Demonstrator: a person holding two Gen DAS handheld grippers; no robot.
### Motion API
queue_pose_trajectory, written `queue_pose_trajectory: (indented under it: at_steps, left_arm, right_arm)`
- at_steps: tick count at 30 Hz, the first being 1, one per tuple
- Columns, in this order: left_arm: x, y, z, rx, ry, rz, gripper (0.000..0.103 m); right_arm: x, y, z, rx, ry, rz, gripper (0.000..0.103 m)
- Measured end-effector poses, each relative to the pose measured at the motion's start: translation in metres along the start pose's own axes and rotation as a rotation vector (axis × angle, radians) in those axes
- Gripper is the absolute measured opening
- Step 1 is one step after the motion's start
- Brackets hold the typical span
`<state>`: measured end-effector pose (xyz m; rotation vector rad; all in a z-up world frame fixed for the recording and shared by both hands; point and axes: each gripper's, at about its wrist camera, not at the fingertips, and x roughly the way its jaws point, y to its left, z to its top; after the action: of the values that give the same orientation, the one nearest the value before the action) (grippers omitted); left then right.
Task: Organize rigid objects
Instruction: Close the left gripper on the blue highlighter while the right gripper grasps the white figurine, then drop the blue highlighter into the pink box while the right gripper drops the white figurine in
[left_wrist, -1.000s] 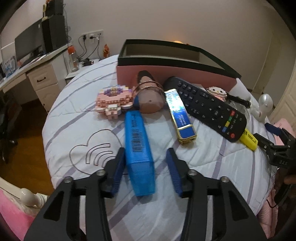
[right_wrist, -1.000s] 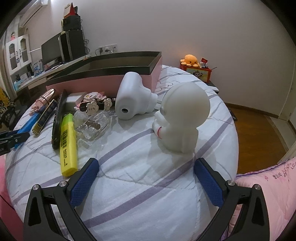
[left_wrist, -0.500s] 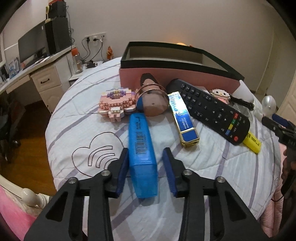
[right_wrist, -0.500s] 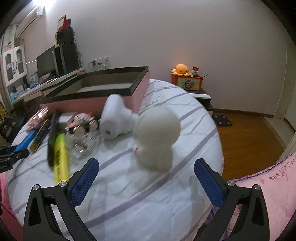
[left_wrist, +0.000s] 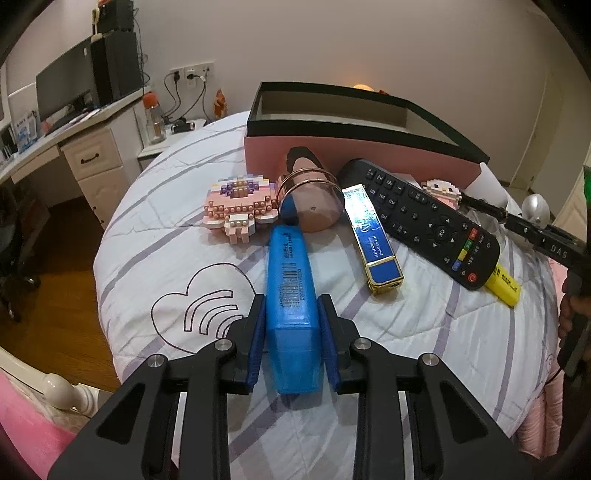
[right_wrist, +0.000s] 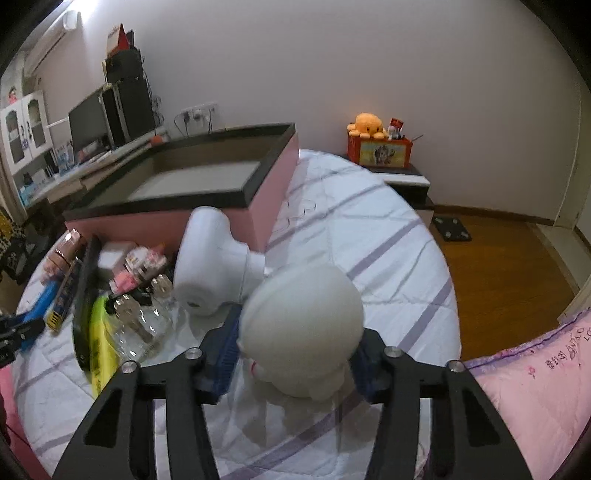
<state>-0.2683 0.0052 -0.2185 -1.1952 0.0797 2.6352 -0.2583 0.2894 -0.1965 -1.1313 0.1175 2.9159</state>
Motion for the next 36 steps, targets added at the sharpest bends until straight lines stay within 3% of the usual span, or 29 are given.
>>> queue_pose_trajectory:
  at_steps: [10, 19, 28, 36]
  left_arm:
    - [-0.017, 0.000, 0.003, -0.003, -0.030, -0.072, 0.027]
    - [-0.042, -0.007, 0.018, 0.023, -0.098, -0.117, 0.027]
    - [-0.050, -0.022, 0.075, 0.063, -0.201, -0.149, 0.027]
    - [-0.013, -0.034, 0.137, 0.070, -0.208, -0.181, 0.027]
  right_arm:
    - [-0.019, 0.006, 0.000, -0.009, -0.042, -0.013, 0.051]
    - [-0.043, 0.017, 0.019, -0.038, -0.096, 0.019, 0.052]
    - [-0.045, 0.052, 0.057, -0.121, -0.131, 0.099, 0.052]
    - [-0.008, 0.081, 0.103, -0.188, -0.106, 0.126, 0.052]
